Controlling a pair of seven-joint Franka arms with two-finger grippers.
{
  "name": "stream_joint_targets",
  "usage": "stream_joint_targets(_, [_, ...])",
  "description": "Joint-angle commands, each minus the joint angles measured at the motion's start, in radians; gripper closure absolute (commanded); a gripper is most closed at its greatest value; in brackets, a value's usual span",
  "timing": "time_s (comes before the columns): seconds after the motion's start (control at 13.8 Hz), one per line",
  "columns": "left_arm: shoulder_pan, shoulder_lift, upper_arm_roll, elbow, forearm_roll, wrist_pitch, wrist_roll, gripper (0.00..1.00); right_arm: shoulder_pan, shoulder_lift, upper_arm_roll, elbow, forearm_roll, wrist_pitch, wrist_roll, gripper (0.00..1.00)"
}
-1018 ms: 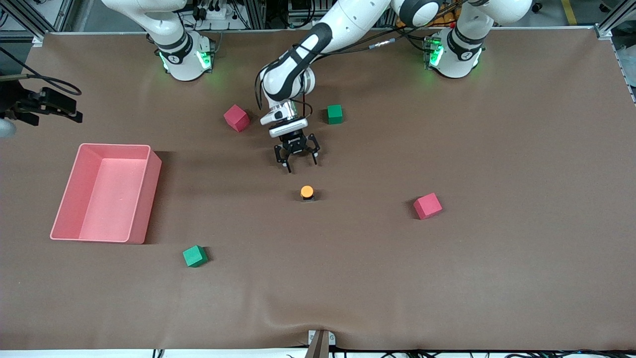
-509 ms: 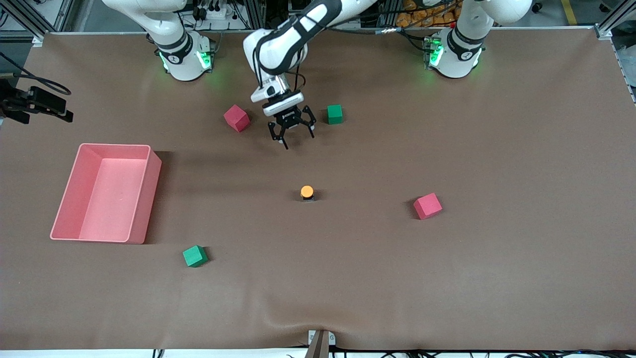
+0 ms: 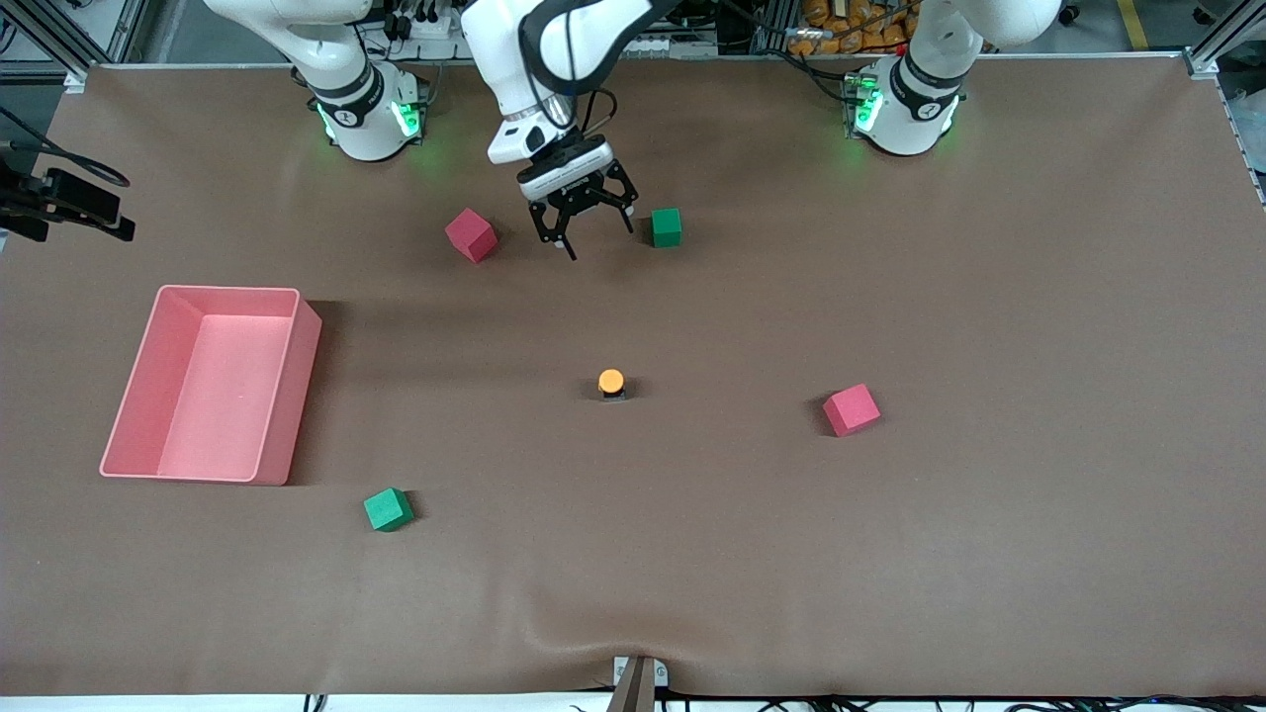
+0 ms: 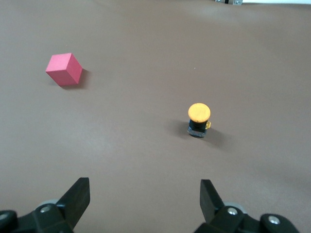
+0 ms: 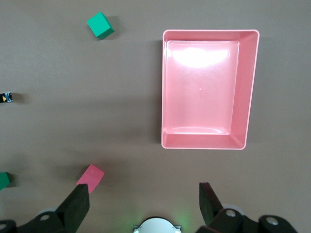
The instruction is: Place and upright button with both arms
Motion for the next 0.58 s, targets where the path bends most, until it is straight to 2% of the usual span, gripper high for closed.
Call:
stream_joint_targets(0.0, [0.055,-0.082,-0.008,-0.035,-0.045,-0.002,0.105,0.0,-0.012,-0.018,0.011,-0.013,0.014,0.002,0.016,0.0])
stream_joint_targets(0.29, [0.153,-0.18,-0.005,-0.031,-0.149,-0.002,0.294,0.0,-0.012,-0.018,0.011,-0.013,0.014,0.002,0.016,0.0])
stream_joint_targets(0.51, [0.286,-0.238,-0.011,-0.031,-0.22,0.006,0.511,0.0,-0.011,-0.018,0.012,-0.012,0.014,0.005,0.016,0.0])
